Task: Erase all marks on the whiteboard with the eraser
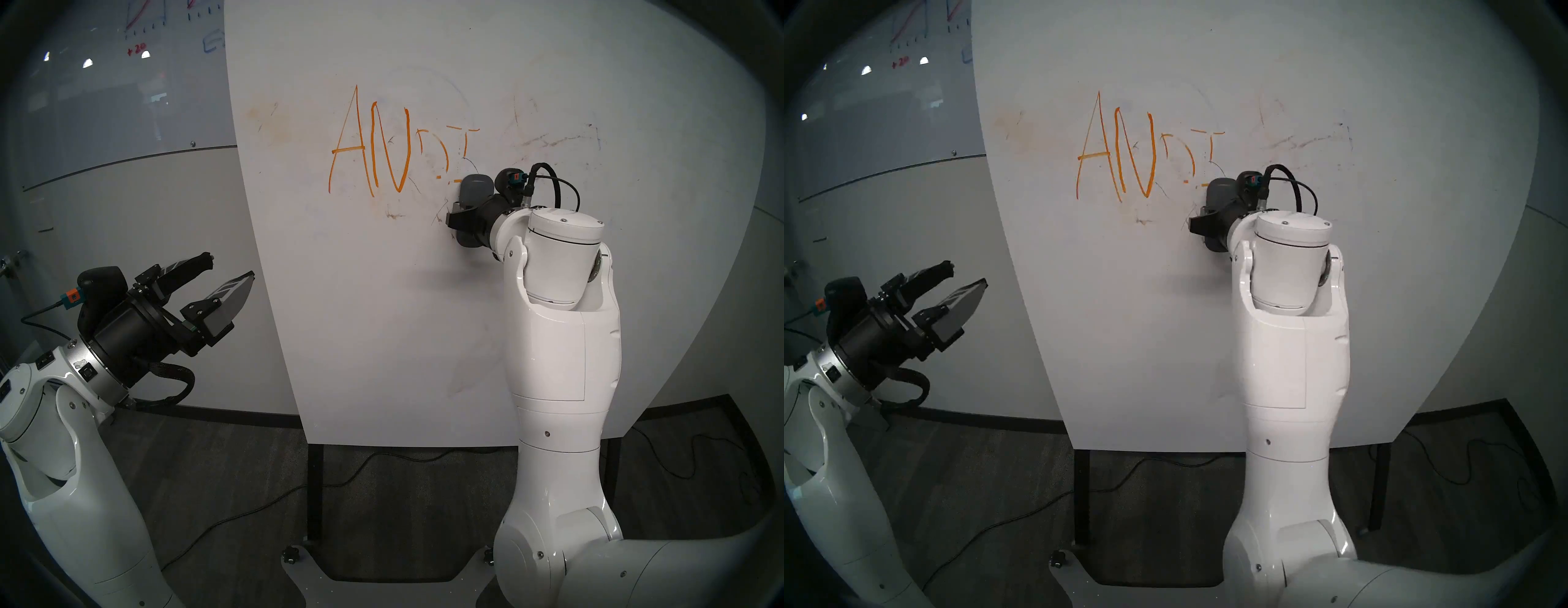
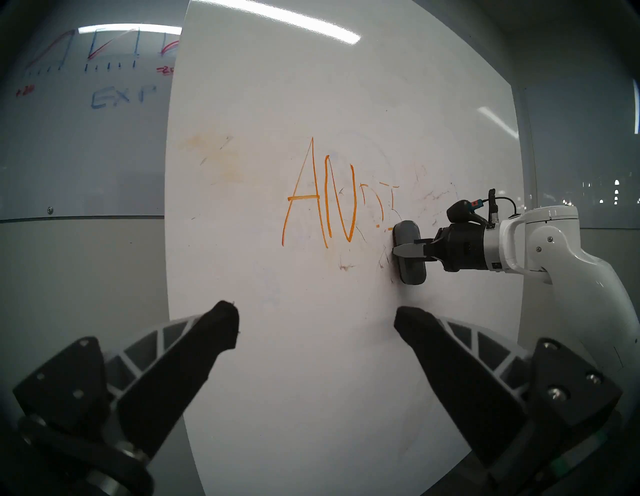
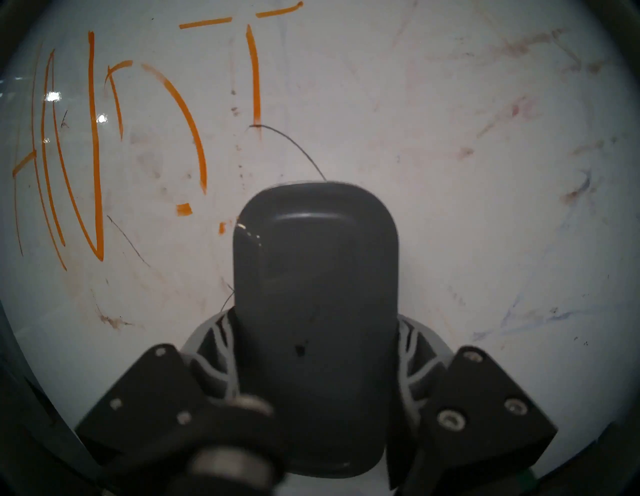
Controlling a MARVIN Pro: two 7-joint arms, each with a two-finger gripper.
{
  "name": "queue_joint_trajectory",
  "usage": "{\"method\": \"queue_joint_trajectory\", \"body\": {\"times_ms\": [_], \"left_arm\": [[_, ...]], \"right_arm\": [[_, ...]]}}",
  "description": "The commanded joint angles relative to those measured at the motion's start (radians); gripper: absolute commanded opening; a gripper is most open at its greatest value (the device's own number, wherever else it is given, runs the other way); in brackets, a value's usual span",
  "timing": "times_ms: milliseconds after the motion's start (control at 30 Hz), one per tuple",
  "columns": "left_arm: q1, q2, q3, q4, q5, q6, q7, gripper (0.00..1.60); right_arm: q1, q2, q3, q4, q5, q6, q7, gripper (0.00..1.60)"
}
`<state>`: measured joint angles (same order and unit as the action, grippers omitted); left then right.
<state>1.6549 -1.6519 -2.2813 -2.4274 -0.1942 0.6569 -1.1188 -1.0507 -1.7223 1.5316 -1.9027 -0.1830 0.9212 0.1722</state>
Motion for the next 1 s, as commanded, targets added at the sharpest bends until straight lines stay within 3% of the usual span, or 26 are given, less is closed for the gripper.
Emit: {"method": "queue_joint_trajectory", "body": {"times_ms": [0, 967], "left_arm": [[0.001, 0.002, 0.002, -0.016, -0.004, 0.001, 0.001, 1.6], [0.001, 0.002, 0.002, -0.016, -0.003, 0.001, 0.001, 1.6]], "right_arm": [[0.045, -0.004, -0.017, -0.011, 0.002, -0.009, 0.007, 0.0], [0.138, -0.018, -0.029, 0.022, -0.002, -0.02, -0.013, 0.0]]}}
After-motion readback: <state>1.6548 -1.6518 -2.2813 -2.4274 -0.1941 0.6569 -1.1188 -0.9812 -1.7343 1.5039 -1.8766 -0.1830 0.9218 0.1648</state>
